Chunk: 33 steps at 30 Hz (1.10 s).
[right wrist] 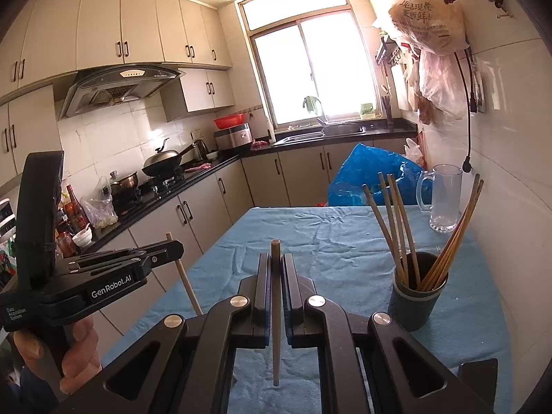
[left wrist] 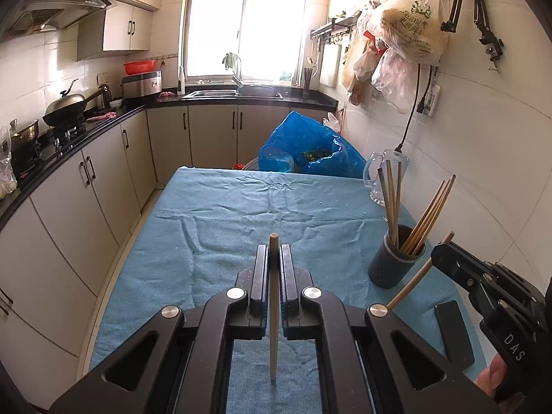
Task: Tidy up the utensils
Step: 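Lift the left tool's chopstick upright toward the black cup while the right tool carries its chopstick there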
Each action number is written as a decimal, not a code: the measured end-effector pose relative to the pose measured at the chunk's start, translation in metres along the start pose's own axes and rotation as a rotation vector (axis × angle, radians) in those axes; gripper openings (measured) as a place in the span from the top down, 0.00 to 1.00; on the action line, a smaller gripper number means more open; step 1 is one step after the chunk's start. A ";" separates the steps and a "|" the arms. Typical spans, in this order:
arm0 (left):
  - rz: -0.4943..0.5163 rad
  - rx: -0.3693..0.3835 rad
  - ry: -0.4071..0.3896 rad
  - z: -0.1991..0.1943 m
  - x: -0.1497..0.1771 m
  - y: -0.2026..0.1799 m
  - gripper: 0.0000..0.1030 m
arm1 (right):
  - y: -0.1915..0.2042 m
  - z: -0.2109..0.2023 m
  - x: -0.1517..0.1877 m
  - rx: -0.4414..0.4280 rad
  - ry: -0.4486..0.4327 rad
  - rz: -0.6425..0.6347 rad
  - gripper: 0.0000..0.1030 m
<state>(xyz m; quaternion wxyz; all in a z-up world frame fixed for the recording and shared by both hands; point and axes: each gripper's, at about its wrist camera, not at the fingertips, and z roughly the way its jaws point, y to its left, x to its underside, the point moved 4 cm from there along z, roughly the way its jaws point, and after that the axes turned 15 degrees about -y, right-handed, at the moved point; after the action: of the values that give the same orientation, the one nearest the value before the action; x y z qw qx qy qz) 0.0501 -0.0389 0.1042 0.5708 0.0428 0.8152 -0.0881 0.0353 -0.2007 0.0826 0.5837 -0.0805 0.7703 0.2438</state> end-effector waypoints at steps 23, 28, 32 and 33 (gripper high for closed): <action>0.016 0.025 -0.012 -0.012 -0.010 -0.014 0.95 | -0.008 -0.023 -0.018 0.011 -0.049 0.027 0.94; 0.022 0.047 -0.011 -0.015 -0.018 -0.024 0.95 | -0.014 -0.035 -0.026 0.033 -0.077 0.018 0.94; 0.023 0.079 -0.003 -0.016 -0.026 -0.034 0.95 | -0.026 -0.046 -0.038 0.062 -0.105 0.011 0.94; 0.027 0.086 -0.006 -0.017 -0.030 -0.038 0.95 | -0.030 -0.049 -0.043 0.073 -0.115 0.009 0.94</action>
<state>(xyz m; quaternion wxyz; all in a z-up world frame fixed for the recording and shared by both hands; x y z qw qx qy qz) 0.0381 -0.0715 0.1417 0.5721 0.0780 0.8082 -0.1157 0.0183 -0.2569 0.1242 0.6285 -0.0415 0.7441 0.2226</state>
